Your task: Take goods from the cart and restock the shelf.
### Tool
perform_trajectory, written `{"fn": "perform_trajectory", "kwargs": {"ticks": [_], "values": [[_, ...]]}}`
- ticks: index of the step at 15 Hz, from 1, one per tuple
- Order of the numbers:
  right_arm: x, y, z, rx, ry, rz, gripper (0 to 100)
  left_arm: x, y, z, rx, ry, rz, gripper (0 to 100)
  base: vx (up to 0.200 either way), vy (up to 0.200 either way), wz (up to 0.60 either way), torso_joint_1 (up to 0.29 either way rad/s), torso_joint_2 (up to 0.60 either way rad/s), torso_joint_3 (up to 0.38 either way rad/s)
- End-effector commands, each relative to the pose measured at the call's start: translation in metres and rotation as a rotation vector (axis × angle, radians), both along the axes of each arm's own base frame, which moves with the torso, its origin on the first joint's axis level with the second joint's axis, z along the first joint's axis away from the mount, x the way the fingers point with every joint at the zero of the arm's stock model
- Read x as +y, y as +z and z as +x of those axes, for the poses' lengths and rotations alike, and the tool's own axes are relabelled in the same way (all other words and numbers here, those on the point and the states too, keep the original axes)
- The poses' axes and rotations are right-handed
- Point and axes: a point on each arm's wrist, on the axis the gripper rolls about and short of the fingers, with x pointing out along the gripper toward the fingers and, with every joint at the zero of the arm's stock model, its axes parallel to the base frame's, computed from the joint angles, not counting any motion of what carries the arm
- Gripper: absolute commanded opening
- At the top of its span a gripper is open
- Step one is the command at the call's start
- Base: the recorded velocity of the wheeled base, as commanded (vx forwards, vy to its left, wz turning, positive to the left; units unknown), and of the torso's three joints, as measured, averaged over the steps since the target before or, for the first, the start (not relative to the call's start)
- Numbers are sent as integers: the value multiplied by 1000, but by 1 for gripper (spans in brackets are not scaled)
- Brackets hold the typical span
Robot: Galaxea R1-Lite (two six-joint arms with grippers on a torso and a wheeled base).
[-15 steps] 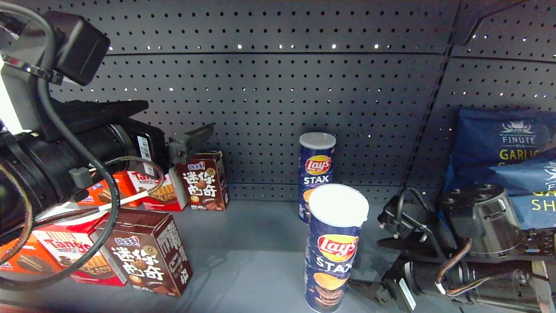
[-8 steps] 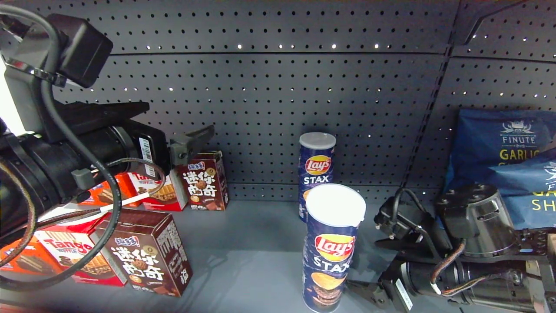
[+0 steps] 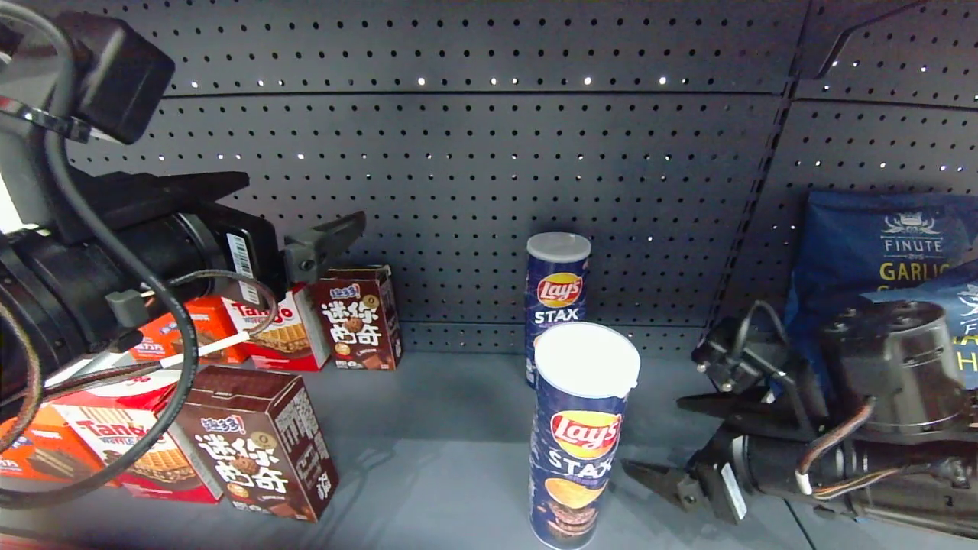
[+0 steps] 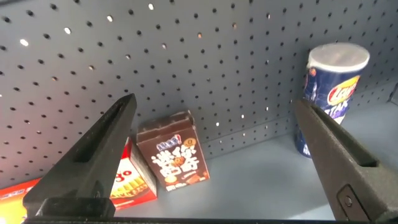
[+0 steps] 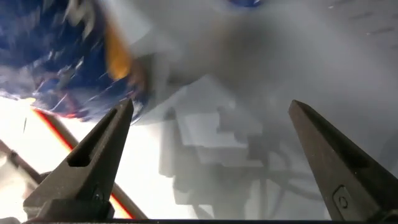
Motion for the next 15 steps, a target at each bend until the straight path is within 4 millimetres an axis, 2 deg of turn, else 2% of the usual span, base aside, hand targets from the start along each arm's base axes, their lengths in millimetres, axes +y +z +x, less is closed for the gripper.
{"fn": "perform_trajectory", "kwargs": {"ticks": [1, 2, 3, 5, 6, 7, 8, 10, 11, 12, 13, 15], "values": [[-37, 35, -18, -138, -98, 94, 100, 15, 17, -24, -76, 3, -46, 100, 0, 0, 0, 0, 0, 0], [-54, 43, -29, -190, -145, 119, 100, 21, 20, -35, -99, 6, -59, 100, 0, 0, 0, 0, 0, 0], [-77, 51, -47, -262, -221, 145, 100, 32, 23, -54, -137, 5, -75, 100, 0, 0, 0, 0, 0, 0], [-94, 49, -65, -312, -301, 151, 100, 43, 18, -73, -159, 16, -81, 100, 0, 0, 0, 0, 0, 0], [-107, 41, -83, -346, -378, 148, 100, 57, 8, -94, -188, 41, -57, 100, 0, 0, 0, 0, 0, 0], [-120, 27, -103, -377, -455, 147, 100, 74, -10, -122, -229, 59, -3, 100, 0, 0, 0, 0, 0, 0], [-125, 20, -113, -392, -497, 149, 100, 81, -22, -134, -244, 65, 23, 100, 0, 0, 0, 0, 0, 0], [-136, -10, -138, -410, -613, 151, 100, 98, -63, -162, -232, 76, 77, 100, 0, 0, 0, 0, 0, 0], [-141, -29, -151, -422, -680, 150, 100, 104, -81, -171, -203, 73, 93, 100, 0, 0, 0, 0, 0, 0], [-143, -39, -158, -434, -715, 147, 100, 106, -90, -174, -187, 71, 103, 100, 0, 0, 0, 0, 0, 0], [-145, -62, -174, -480, -757, 159, 100, 108, -110, -179, -152, 65, 121, 100, 0, 0, 0, 0, 0, 0], [-146, -85, -195, -532, -739, 189, 100, 110, -135, -181, -115, 63, 131, 100, 0, 0, 0, 0, 0, 0]]}}
